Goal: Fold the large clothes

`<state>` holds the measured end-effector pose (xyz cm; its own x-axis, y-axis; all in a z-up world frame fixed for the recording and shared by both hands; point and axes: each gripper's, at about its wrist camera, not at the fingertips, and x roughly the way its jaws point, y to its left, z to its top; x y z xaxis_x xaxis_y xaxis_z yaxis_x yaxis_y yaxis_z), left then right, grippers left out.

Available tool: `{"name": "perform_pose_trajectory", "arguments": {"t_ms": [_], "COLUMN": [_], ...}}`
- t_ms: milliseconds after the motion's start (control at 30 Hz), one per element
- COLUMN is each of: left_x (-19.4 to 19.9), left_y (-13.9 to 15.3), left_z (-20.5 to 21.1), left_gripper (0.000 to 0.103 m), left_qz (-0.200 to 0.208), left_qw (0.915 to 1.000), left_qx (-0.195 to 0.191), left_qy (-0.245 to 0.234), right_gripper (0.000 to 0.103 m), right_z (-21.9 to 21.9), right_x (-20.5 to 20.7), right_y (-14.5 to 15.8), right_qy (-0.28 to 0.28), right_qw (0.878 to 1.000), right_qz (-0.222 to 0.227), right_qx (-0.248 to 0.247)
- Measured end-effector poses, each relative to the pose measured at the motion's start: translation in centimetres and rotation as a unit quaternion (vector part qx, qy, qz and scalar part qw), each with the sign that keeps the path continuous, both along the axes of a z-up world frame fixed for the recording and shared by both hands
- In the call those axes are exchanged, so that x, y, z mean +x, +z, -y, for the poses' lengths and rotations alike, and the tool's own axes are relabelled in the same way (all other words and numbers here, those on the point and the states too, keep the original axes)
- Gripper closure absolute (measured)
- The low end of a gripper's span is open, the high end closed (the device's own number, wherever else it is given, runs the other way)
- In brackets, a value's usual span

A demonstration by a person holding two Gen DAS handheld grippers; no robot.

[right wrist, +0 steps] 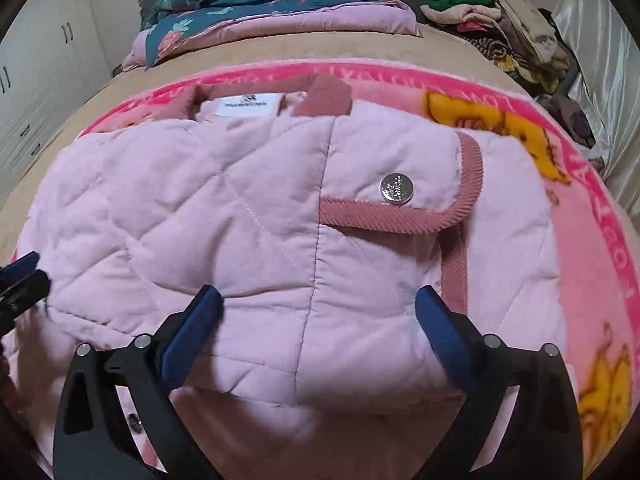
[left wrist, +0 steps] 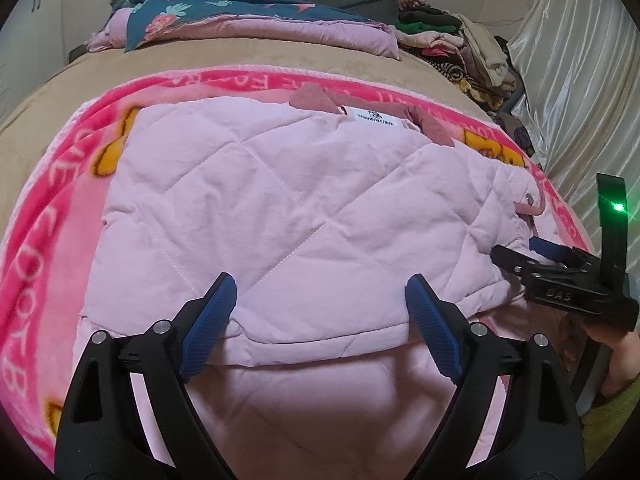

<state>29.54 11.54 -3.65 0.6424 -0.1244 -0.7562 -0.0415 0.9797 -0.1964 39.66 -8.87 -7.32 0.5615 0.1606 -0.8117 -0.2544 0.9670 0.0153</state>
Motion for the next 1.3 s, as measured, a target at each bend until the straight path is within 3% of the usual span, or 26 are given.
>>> {"name": "perform_pose_trajectory", "arguments": {"t_ms": [167, 367, 500, 800, 1300], "left_x": [-0.2, -1.0, -1.7, -3.7, -7.4], "left_y": [0.0, 0.8, 1.6, 2.9, 6.5], "left_z": [-0.1, -0.8, -0.9, -1.4, -2.3], "left_gripper": [0.022, 0.020, 0.010, 0.009, 0.009], "left_qz": [0.001, -0.006, -0.007, 0.002, 0.044], "left_qw": [1.0000, 0.9997, 0.9991, 0.9987, 0.9975], "left_qx": [-0.005, -0.024, -0.041, -0.042, -0.031], "left_qy": [-0.002, 0.004, 0.010, 0.028, 0.045], "right_gripper": [0.005, 0.004, 0.004, 0.004, 0.004], "right_z": [-0.2, 0.5, 1.3, 4.2, 7.4], "right_x": [-0.4, -3.6, -5.8, -9.6, -14.4], "right_y": [0.1, 2.7, 3.7, 4.7, 7.1], "right_qy": [-0.007, -0.021, -0.034, -0.072, -0.101], "right_qw": [1.000, 0.999, 0.998, 0.994, 0.988], "right_qz": [0.007, 0.041, 0.055, 0.058, 0.102], "right_qx": [-0.003, 0.013, 0.028, 0.058, 0.061]}}
